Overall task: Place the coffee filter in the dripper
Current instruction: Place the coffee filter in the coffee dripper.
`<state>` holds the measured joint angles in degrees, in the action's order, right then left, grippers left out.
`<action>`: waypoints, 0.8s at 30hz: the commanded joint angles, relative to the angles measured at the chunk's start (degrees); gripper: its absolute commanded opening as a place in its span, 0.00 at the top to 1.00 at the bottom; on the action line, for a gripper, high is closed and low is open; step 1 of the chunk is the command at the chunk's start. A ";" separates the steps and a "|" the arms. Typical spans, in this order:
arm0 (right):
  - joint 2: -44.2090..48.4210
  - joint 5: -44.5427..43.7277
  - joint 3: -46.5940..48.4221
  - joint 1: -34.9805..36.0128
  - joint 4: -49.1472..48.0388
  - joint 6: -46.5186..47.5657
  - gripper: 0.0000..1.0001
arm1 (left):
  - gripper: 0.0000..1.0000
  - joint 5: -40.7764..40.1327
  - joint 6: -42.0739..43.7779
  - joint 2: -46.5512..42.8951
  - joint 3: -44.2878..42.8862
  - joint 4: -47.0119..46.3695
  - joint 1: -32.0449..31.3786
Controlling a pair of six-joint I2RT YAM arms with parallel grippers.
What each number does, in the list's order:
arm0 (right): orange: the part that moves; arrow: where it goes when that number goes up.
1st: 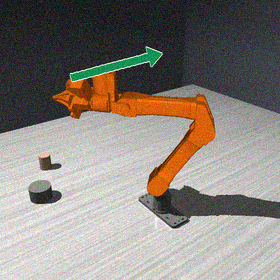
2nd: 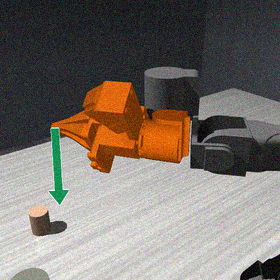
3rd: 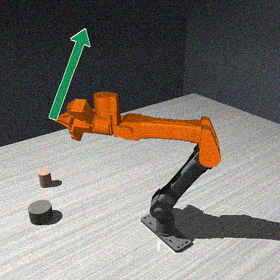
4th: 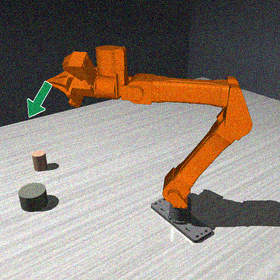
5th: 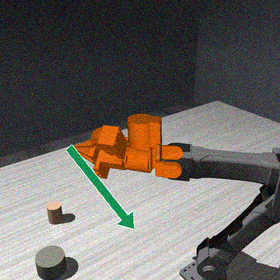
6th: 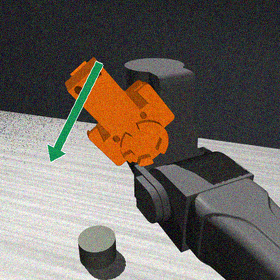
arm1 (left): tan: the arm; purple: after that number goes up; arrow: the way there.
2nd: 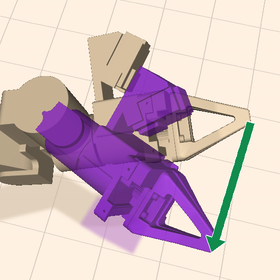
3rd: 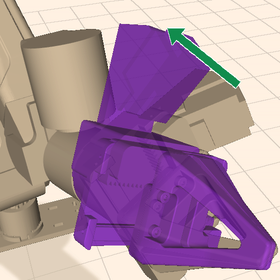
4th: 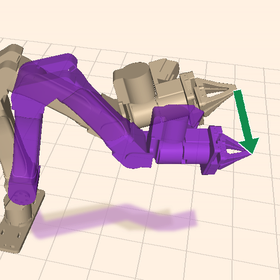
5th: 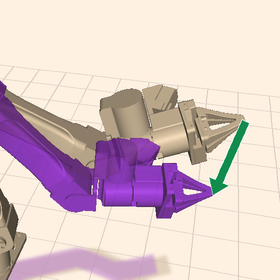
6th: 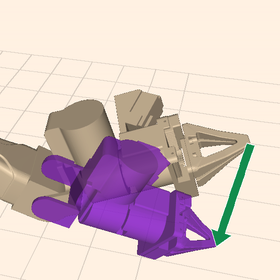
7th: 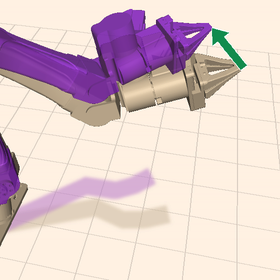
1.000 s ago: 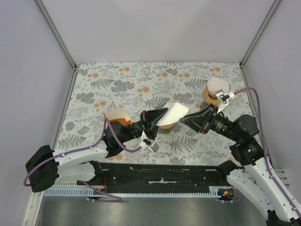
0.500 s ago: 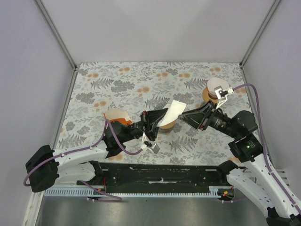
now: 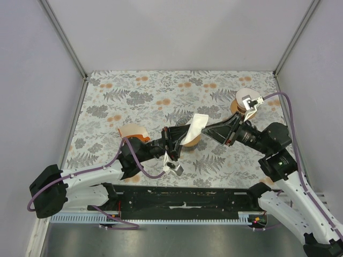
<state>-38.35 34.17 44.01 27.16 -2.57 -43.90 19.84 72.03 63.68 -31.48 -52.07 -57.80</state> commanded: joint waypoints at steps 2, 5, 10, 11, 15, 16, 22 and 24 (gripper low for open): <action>-1.03 1.33 2.66 0.18 -3.50 -0.40 0.64 | 0.98 1.79 3.82 0.74 -1.21 0.83 -0.47; -0.76 1.25 2.92 0.18 -3.32 0.04 0.61 | 0.98 1.61 4.00 0.74 -1.56 1.89 -0.47; -1.11 1.25 3.28 0.35 -2.62 0.22 0.60 | 0.98 1.96 4.43 1.10 -1.74 2.06 -0.38; -1.38 1.16 3.19 0.35 -2.62 0.22 0.60 | 0.98 1.96 4.52 1.27 -1.82 2.06 -0.38; -1.82 -0.33 2.40 0.26 -2.00 -0.04 0.69 | 0.98 1.96 4.70 1.27 -1.83 2.06 -0.47; -1.99 -0.68 2.22 0.26 -2.00 -0.22 0.70 | 0.98 2.05 4.79 1.27 -1.91 1.98 -0.38; -2.70 -2.00 1.78 0.27 -3.06 -0.49 0.67 | 0.98 2.31 4.79 1.27 -1.83 1.80 -0.47; -3.05 -2.01 1.96 0.26 -2.97 -0.48 0.63 | 0.98 2.40 4.70 1.18 -1.91 1.80 -0.47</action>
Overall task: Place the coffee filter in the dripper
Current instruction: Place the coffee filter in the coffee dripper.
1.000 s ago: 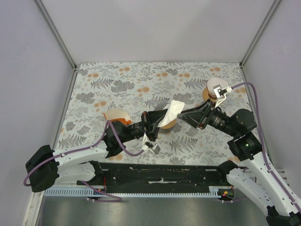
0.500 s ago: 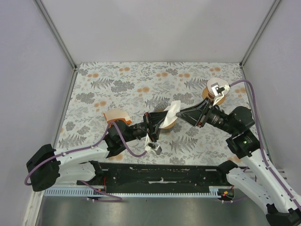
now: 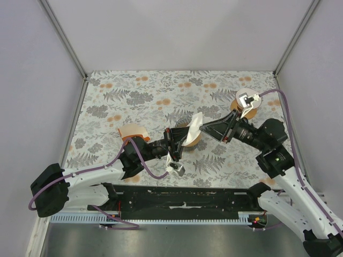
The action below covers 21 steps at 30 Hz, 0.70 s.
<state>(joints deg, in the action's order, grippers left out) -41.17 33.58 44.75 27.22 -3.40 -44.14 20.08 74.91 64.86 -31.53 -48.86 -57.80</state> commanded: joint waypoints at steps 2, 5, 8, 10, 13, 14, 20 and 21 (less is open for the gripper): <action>-0.49 -1.42 1.13 0.37 -2.23 -0.07 0.62 | 0.98 1.99 1.81 0.00 -1.87 -1.33 -0.47; -1.10 -1.15 1.04 0.64 -3.01 0.02 0.63 | 0.98 2.07 1.64 0.09 -1.87 -1.41 -0.47; -1.81 -1.06 1.13 1.08 -3.19 0.19 0.65 | 0.98 2.16 1.64 0.35 -1.96 -1.50 -0.38; -2.34 -0.80 1.21 1.34 -3.63 0.19 0.66 | 0.98 2.25 1.55 0.35 -2.04 -1.50 -0.47; -2.86 -0.54 1.39 1.78 -4.51 0.19 0.66 | 0.98 2.25 1.55 0.53 -2.22 -1.41 -0.47; -2.95 -0.54 1.48 1.87 -4.77 0.19 0.66 | 0.98 2.34 1.64 0.53 -2.22 -1.41 -0.47; -3.22 -0.18 1.92 2.13 -4.69 0.72 0.88 | 0.98 2.07 1.20 0.71 -2.31 -1.33 -0.47; -3.13 -0.45 1.92 2.13 -4.17 0.98 0.92 | 0.98 1.99 1.02 0.71 -2.31 -1.24 -0.47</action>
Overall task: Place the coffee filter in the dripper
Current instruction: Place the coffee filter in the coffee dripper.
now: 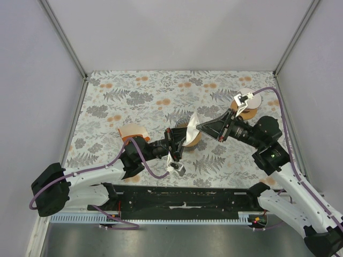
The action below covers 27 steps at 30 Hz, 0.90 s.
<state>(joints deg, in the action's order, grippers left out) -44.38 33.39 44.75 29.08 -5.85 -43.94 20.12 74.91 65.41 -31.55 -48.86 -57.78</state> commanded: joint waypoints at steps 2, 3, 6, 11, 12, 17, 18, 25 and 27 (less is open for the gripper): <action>0.87 -1.39 2.27 0.36 0.12 2.10 0.97 | 0.98 1.42 0.15 0.16 -2.20 -0.97 -0.41; 1.14 -2.26 2.44 0.28 1.44 2.89 0.99 | 0.98 1.24 -0.55 0.07 -2.20 -0.89 -0.49; 2.63 -5.95 2.97 0.36 4.44 4.48 1.00 | 0.98 0.98 -2.75 -0.10 -2.02 -0.54 -0.49; 5.00 -9.39 2.62 0.19 5.76 5.79 1.00 | 0.90 0.01 -5.13 -0.37 -2.20 1.31 -0.40; 5.35 -10.18 2.53 0.27 7.59 5.80 1.00 | 0.83 -0.17 -5.48 -0.54 -2.20 1.75 -0.40; 6.85 -13.60 3.06 0.10 10.23 7.55 1.00 | 0.57 -1.48 -5.30 -0.81 -2.02 5.44 -0.32; 6.76 -14.31 3.41 0.19 11.37 7.99 1.00 | 0.53 -2.10 -5.48 -1.07 -1.94 6.05 -0.23; 7.47 -25.55 8.50 0.19 24.38 13.18 1.00 | 0.39 -9.74 -12.92 -3.62 -5.97 17.11 -0.23; 7.55 -27.14 9.12 0.19 25.71 14.06 1.00 | 0.39 -11.06 -20.20 -4.06 -9.04 22.55 -0.23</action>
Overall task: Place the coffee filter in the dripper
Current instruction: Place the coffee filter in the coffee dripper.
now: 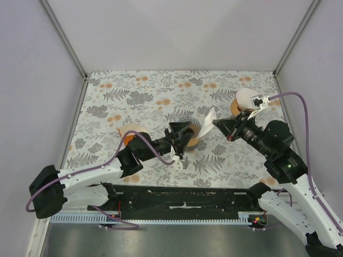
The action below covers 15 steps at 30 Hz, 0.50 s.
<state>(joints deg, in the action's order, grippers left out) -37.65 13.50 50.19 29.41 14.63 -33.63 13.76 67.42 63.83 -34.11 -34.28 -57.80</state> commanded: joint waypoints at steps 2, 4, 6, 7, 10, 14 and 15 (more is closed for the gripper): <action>0.47 -7.87 3.68 -0.14 5.67 4.36 1.00 | 0.39 -4.97 -20.44 -1.87 -10.69 13.77 -0.21; 0.12 -8.31 3.86 -0.14 5.93 4.97 1.00 | 0.40 -4.71 -26.96 -0.91 -15.27 20.19 -0.12; -0.23 -9.53 4.03 -0.14 6.63 5.41 1.00 | 0.43 -4.44 -33.11 0.67 -20.97 27.30 -0.21; -0.23 -10.06 4.21 -0.14 6.98 5.59 1.00 | 0.45 -4.44 -36.10 1.72 -23.35 30.30 -0.21; -0.23 -11.12 4.38 -0.14 7.25 5.77 1.00 | 0.46 -3.39 -45.16 4.89 -30.47 39.53 -0.30; -0.58 -11.30 4.39 -0.14 7.34 5.33 1.00 | 0.46 -2.86 -52.81 9.63 -40.74 50.51 -0.30; -0.84 -11.39 4.39 -0.14 7.25 5.24 1.00 | 0.46 -2.77 -54.05 11.12 -43.47 53.41 -0.38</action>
<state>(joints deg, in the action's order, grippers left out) -38.24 4.08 51.92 29.39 22.13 -28.95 10.59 27.20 70.15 -68.18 2.79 -57.78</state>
